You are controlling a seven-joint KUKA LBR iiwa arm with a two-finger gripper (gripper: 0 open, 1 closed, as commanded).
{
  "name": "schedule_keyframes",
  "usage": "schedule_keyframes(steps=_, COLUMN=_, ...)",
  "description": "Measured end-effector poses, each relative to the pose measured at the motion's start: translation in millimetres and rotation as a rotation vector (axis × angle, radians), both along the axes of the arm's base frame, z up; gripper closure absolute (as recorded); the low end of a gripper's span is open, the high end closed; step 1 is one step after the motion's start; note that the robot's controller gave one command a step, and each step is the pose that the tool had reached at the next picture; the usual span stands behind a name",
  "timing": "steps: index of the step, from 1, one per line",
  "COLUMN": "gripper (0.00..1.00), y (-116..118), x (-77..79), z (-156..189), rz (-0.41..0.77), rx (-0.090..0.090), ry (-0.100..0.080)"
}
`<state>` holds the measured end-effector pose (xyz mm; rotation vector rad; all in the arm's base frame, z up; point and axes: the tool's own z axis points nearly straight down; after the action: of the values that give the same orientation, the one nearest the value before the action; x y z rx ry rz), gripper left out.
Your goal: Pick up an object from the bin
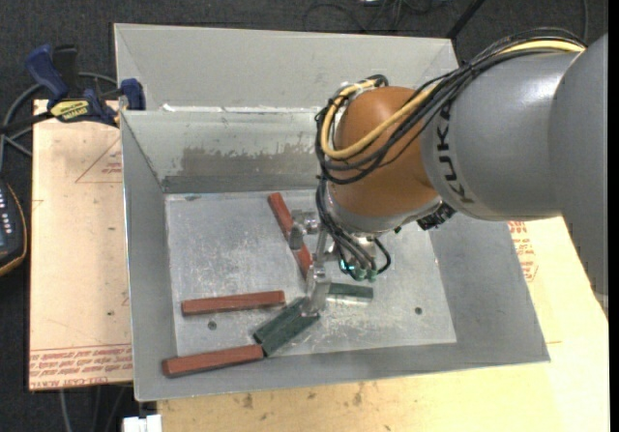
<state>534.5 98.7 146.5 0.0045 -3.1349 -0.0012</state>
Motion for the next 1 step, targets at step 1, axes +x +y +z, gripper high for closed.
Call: schedule_keyframes(steps=1, gripper=0.0, y=53.1, x=-30.6, z=-80.4, rz=0.07, rx=0.001, ry=0.001)
